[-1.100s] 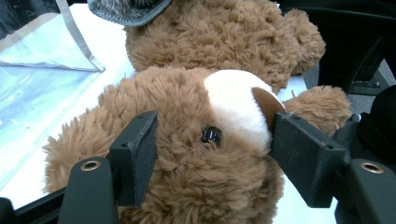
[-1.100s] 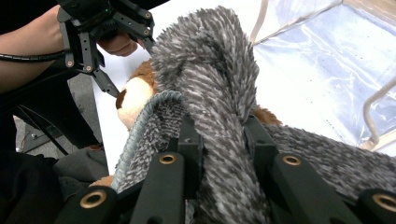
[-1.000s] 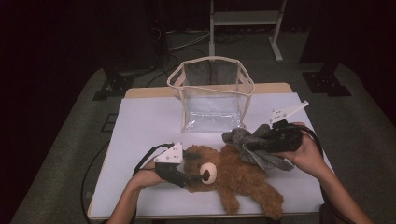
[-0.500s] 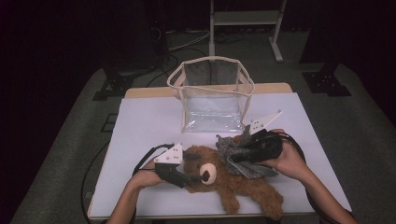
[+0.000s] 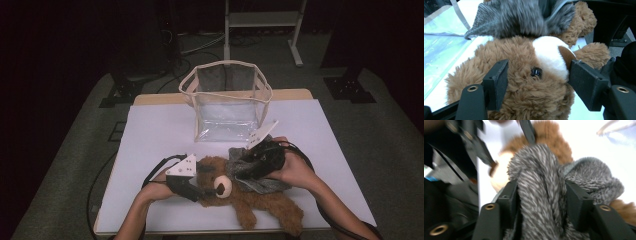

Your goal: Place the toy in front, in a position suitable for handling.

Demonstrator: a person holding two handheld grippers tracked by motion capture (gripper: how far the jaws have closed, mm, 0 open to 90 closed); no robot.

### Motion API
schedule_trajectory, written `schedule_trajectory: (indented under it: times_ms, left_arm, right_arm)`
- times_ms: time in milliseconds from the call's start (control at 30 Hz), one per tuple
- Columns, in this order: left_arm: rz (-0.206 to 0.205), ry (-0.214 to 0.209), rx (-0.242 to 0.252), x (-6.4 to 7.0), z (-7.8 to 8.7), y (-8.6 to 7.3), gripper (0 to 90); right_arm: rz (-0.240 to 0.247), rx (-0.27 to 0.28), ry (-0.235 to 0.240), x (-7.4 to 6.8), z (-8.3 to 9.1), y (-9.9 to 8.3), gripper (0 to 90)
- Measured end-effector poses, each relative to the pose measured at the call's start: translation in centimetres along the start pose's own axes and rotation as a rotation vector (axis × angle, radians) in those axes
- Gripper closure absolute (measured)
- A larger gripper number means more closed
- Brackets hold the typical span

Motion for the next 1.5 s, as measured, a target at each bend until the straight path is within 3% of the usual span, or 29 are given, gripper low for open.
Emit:
schedule_trajectory:
  times_ms: [67,167,267,467,533,667,767,867,967,1100,1233,1300,1400,1500]
  left_arm:
    - [0.000,-0.001,0.000,0.0,-0.1,-0.1,32.4]
    - [0.005,0.001,0.003,0.0,-0.1,0.0,32.5]
    - [0.002,0.002,0.002,0.0,-0.1,0.0,32.6]
    - [0.007,0.000,0.001,0.1,-0.1,0.0,32.6]
    - [0.004,0.000,-0.003,0.0,0.0,0.0,32.6]
    - [0.007,0.000,0.000,-0.1,0.1,0.1,32.6]
    - [0.027,-0.002,0.021,-0.5,0.9,0.6,35.6]
    - [0.025,0.019,0.021,-0.8,1.0,1.2,34.3]
    - [0.049,0.049,0.030,-1.3,0.6,1.7,29.1]
    - [0.088,0.018,0.011,-1.5,-0.2,1.6,28.4]
    - [0.093,0.007,0.005,-1.4,-0.1,1.4,31.1]
    - [0.088,0.004,0.003,-1.3,0.0,1.4,31.2]
    - [0.082,0.011,0.003,-1.5,0.3,1.6,28.6]
    - [0.093,0.018,0.005,-2.0,0.7,1.5,23.3]
  right_arm:
    - [-0.011,-0.010,-0.002,0.2,-0.7,-0.4,58.3]
    - [-0.033,0.014,0.006,0.2,-0.1,-0.8,71.6]
    - [-0.045,0.035,-0.003,0.2,1.5,-1.2,72.7]
    - [-0.094,0.112,-0.085,0.3,6.8,-2.9,72.7]
    - [-0.112,0.128,-0.094,0.5,7.5,-3.6,72.6]
    - [-0.138,0.109,-0.064,0.5,5.9,-5.1,72.5]
    - [-0.141,0.136,-0.030,0.3,4.5,-5.6,72.5]
    - [-0.132,0.155,-0.030,-0.2,4.1,-6.0,72.6]
    - [-0.124,0.156,-0.028,-0.7,4.1,-6.3,72.6]
    - [-0.119,0.148,-0.032,-0.8,4.5,-6.2,72.4]
    - [-0.111,0.198,-0.058,-1.0,6.2,-5.5,72.4]
    - [-0.107,0.201,-0.059,-1.1,6.3,-5.3,72.4]
    - [-0.122,0.152,-0.020,-1.2,3.9,-6.2,72.4]
    - [-0.147,0.194,0.028,-1.1,2.8,-7.0,72.9]
Point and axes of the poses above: each handheld gripper's, and its own axes: z roughly backward along the jaws, y roughly out of its top, x roughly to its right, the point moved 2 cm from there along -z, roughly forward along the jaws, and after that the axes turned 5 degrees about y, right-handed, at the moved point
